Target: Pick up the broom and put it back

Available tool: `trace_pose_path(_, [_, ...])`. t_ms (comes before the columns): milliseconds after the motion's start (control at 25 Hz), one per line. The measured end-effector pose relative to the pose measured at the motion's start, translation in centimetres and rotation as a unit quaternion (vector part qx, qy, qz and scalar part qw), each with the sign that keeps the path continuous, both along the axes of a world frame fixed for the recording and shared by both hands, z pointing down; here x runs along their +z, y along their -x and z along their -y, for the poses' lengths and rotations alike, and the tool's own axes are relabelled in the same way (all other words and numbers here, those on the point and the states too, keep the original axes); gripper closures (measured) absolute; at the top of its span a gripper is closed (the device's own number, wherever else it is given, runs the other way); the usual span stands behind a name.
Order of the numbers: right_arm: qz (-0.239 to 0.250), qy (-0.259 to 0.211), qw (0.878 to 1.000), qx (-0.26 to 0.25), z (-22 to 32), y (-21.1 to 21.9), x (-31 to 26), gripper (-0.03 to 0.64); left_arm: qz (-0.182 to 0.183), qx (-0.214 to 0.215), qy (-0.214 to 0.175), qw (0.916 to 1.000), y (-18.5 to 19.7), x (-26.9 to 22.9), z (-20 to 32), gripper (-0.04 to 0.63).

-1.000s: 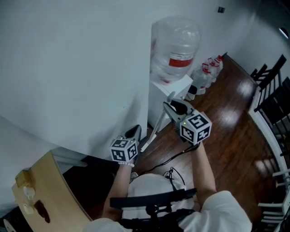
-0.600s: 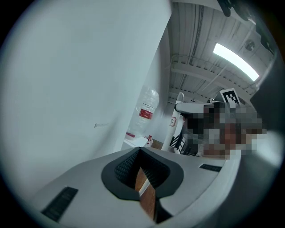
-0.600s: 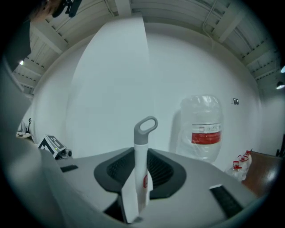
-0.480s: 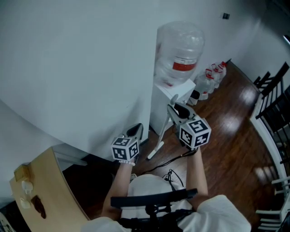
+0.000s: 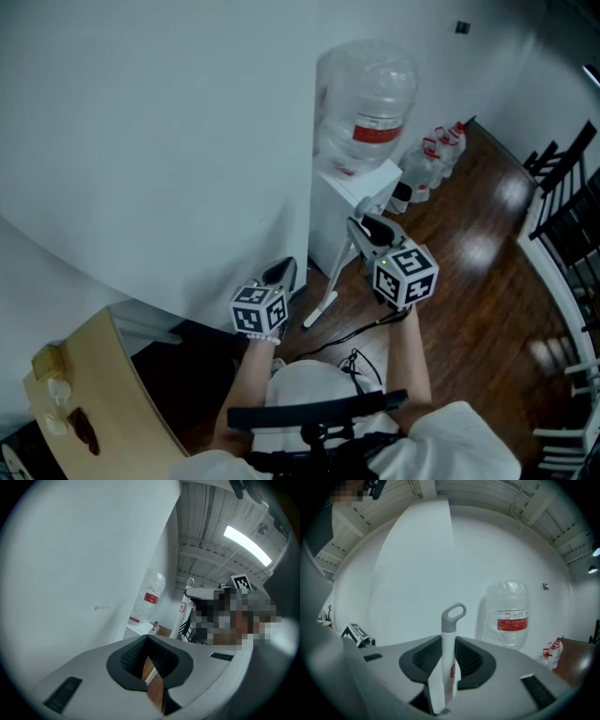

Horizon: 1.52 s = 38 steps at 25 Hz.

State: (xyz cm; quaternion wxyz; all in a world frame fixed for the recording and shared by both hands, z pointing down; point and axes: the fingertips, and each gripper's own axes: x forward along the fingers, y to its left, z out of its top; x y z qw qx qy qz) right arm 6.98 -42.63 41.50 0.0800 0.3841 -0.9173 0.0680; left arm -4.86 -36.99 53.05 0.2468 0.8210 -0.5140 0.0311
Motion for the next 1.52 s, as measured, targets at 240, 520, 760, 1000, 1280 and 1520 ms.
trace_pose_path(240, [-0.022,0.022,0.999,-0.007,0.4,0.9,3.2,0.503,0.003,0.002,0.000,1.0000,0.1,0.0,-0.3,0.606])
trace_pose_path(520, [-0.071,0.074,0.994,-0.029,1.8,3.3,12.8,0.502,0.003,-0.003,0.004,1.0000,0.7,0.1,-0.8,0.606])
trace_pose_path(760, [-0.134,0.136,0.980,-0.046,3.7,6.0,21.4,0.500,-0.001,-0.023,0.008,0.9997,2.3,0.7,-1.1,0.606])
trace_pose_path(1000, [-0.180,0.181,0.965,-0.062,5.5,8.9,27.7,0.499,-0.001,-0.059,0.022,0.9980,5.0,1.5,-2.3,0.606])
trace_pose_path(1280, [-0.163,0.183,0.969,-0.035,9.0,11.0,28.3,0.495,-0.006,-0.101,0.036,0.9942,8.7,2.5,-3.8,0.606])
trace_pose_path(1520, [-0.162,0.182,0.970,-0.017,10.2,12.4,28.8,0.483,-0.011,-0.088,0.057,0.9944,9.6,4.4,-4.9,0.606])
